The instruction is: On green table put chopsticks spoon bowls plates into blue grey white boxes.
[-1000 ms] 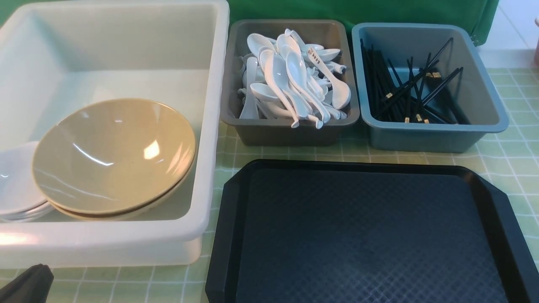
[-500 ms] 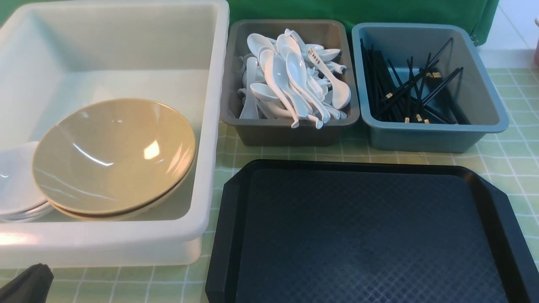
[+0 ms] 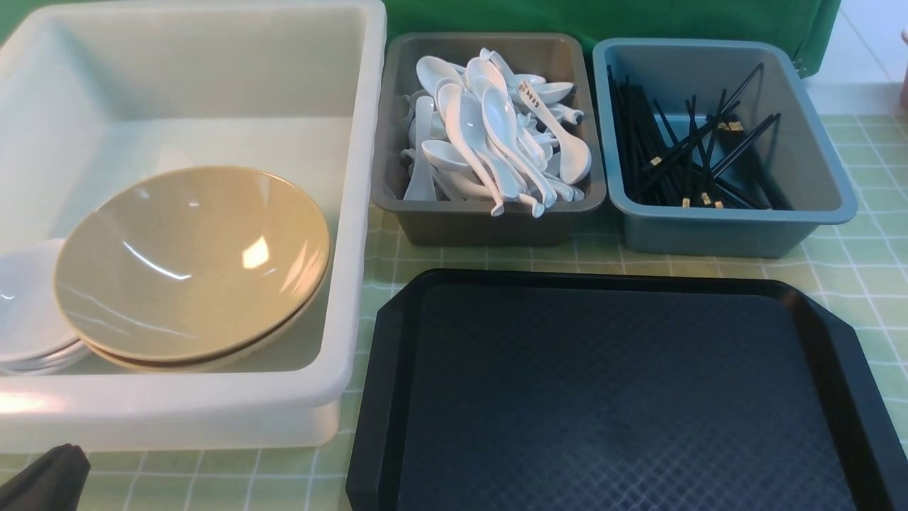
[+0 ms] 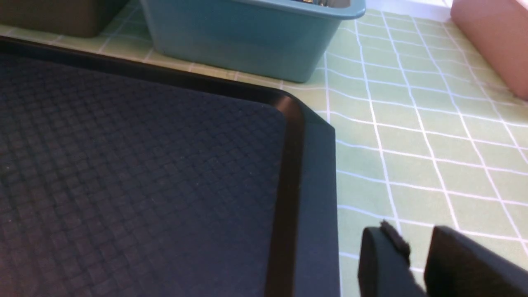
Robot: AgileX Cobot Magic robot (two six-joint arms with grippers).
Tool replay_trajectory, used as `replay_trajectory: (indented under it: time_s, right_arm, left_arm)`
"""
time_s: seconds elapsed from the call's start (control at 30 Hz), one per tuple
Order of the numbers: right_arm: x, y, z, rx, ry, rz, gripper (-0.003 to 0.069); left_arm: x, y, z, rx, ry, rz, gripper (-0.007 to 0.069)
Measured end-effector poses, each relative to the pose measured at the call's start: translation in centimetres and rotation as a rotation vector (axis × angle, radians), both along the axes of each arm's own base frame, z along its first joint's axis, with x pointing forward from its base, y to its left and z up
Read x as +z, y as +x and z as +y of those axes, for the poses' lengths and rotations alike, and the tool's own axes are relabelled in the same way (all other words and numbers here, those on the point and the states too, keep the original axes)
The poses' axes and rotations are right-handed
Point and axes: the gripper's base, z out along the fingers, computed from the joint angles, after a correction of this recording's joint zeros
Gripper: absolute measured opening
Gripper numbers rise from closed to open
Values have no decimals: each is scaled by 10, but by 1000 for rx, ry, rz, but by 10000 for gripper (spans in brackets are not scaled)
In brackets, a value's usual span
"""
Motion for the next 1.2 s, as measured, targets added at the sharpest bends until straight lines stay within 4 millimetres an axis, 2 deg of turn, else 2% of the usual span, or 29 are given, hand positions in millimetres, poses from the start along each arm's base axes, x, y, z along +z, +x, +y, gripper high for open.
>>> replay_trajectory:
  time_s: [1.2]
  right_arm:
    - [0, 0, 0, 0, 0, -2, 204]
  left_arm:
    - [0, 0, 0, 9, -2, 0, -1]
